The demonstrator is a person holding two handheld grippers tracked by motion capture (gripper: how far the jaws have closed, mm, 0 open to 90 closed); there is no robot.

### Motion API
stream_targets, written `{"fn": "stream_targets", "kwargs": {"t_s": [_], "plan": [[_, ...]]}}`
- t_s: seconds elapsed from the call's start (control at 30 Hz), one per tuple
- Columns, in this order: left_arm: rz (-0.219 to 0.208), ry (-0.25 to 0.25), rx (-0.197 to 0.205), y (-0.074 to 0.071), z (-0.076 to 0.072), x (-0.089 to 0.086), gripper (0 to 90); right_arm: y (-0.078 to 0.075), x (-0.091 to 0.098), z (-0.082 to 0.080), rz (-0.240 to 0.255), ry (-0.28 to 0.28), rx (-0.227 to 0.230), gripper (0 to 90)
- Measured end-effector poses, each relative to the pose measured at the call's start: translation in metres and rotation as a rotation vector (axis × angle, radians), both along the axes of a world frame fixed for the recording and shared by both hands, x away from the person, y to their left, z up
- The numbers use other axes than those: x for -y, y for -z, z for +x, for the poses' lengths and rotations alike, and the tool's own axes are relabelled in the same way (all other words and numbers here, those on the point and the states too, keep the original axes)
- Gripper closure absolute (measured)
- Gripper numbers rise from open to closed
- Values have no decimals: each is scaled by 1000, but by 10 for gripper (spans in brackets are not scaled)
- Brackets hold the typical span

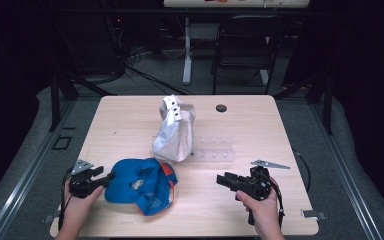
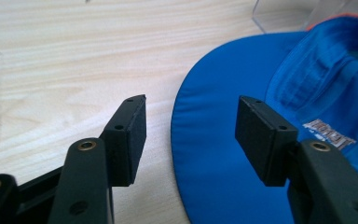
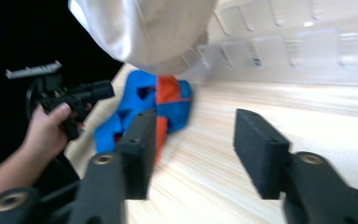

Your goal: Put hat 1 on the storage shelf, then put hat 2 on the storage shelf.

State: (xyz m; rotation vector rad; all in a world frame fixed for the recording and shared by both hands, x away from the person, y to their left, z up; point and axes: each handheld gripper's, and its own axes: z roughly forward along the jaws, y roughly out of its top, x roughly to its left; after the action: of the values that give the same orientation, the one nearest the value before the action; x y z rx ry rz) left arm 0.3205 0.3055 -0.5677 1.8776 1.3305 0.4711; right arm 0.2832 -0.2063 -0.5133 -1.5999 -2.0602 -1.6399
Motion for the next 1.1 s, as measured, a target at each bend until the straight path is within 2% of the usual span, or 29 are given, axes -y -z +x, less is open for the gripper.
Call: {"fn": "stream_targets", "kwargs": {"t_s": [0.03, 0.07, 0.13, 0.2, 0.27, 0.37, 0.47, 0.57, 0.6, 0.67, 0.7, 0.77, 0.87, 0.93, 1.07, 1.1], "plan": [[0, 6, -15, 2, 1, 1, 424, 2, 2, -2, -38, -2, 21, 581], [-5, 10, -11, 5, 3, 2, 419, 3, 3, -5, -99, -4, 52, 599], [13, 22, -28, 8, 5, 5, 416, 5, 5, -11, -191, 2, 109, 633], [13, 27, -35, 9, 6, 7, 416, 8, 5, -15, -246, -4, 139, 645], [7, 24, -24, 11, 7, 10, 416, 12, 6, -17, -250, -1, 148, 653], [30, 39, -47, 14, 8, 12, 415, 16, 9, -18, -265, 20, 150, 668], [39, 45, -40, 16, 7, 16, 412, 19, 12, -19, -272, 52, 175, 675], [44, 56, -53, 16, 6, 17, 409, 23, 16, -20, -220, 81, 174, 658], [43, 51, -46, 17, 6, 17, 409, 23, 17, -21, -211, 78, 170, 657], [48, 63, -60, 16, 5, 18, 409, 24, 16, -21, -203, 84, 177, 653], [44, 60, -47, 17, 4, 19, 409, 25, 15, -21, -213, 82, 180, 649], [50, 75, -59, 16, 3, 22, 409, 26, 12, -21, -236, 70, 189, 644], [62, 102, -62, 15, 0, 29, 410, 28, 8, -20, -242, 27, 193, 616], [73, 114, -54, 15, -2, 35, 412, 30, 5, -20, -235, 38, 185, 590], [77, 135, -69, 14, -5, 42, 414, 34, 1, -20, -270, 54, 182, 558], [72, 144, -76, 13, -6, 43, 415, 35, 0, -20, -261, 64, 181, 556]]}}
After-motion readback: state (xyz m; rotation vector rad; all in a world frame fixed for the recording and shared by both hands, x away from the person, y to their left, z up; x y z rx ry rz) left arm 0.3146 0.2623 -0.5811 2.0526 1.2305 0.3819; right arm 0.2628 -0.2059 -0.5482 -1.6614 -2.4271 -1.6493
